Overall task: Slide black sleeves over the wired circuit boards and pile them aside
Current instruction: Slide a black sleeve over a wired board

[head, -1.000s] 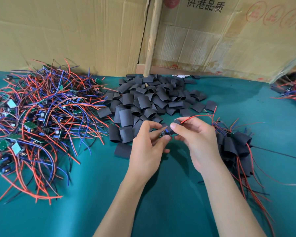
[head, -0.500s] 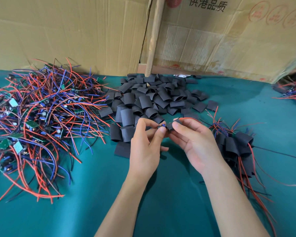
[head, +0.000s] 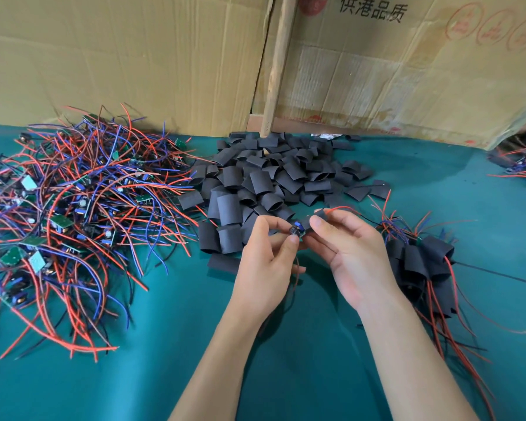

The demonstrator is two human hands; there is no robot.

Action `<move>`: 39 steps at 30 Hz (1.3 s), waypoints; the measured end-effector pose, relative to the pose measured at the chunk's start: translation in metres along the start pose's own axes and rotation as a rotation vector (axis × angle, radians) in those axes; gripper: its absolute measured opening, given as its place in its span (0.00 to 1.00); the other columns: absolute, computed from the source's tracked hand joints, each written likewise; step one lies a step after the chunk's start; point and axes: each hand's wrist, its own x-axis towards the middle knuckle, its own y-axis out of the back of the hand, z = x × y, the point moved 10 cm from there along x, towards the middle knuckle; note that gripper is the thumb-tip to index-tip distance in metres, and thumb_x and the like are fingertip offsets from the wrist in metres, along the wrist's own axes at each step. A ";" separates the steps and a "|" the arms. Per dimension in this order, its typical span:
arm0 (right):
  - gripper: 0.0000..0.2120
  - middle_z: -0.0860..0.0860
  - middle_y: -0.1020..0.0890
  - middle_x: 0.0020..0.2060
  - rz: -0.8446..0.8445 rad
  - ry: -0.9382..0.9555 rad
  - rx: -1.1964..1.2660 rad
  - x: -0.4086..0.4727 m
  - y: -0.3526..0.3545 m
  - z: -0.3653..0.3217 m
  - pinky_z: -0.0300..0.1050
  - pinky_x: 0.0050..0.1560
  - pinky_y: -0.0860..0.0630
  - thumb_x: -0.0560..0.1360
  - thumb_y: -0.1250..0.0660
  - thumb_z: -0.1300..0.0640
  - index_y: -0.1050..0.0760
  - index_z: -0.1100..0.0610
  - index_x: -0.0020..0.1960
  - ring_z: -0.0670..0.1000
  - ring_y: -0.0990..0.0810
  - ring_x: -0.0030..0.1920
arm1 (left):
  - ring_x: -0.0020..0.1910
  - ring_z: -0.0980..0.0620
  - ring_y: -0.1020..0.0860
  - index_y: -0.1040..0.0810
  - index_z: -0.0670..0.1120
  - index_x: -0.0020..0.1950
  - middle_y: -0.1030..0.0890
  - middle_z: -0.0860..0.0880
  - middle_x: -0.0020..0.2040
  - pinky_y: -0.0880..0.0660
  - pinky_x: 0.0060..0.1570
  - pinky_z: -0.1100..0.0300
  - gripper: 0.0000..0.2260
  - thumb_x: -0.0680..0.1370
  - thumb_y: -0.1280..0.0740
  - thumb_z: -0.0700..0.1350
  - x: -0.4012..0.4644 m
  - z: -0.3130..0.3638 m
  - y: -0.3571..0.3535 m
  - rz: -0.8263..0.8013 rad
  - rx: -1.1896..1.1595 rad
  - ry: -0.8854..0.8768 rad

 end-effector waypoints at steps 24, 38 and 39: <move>0.21 0.58 0.15 0.49 -0.101 0.005 -0.086 -0.001 0.000 -0.011 0.45 0.49 0.18 0.62 0.20 0.58 0.16 0.60 0.54 0.54 0.16 0.48 | 0.38 0.53 0.17 0.17 0.47 0.48 0.15 0.51 0.39 0.22 0.41 0.64 0.06 0.80 0.30 0.36 -0.002 0.003 0.001 -0.038 -0.081 0.039; 0.20 0.58 0.14 0.46 -0.165 -0.005 -0.233 -0.006 0.000 -0.016 0.47 0.48 0.17 0.61 0.19 0.56 0.14 0.57 0.52 0.57 0.15 0.47 | 0.41 0.50 0.14 0.19 0.45 0.48 0.13 0.49 0.40 0.19 0.42 0.60 0.02 0.80 0.29 0.39 -0.002 -0.003 -0.001 -0.045 0.031 0.047; 0.19 0.57 0.14 0.44 -0.164 -0.006 -0.222 -0.006 0.000 -0.016 0.48 0.47 0.17 0.61 0.19 0.57 0.14 0.57 0.52 0.57 0.15 0.45 | 0.41 0.49 0.14 0.20 0.44 0.48 0.13 0.48 0.40 0.19 0.40 0.61 0.02 0.80 0.29 0.39 -0.001 -0.003 0.001 -0.020 -0.021 0.054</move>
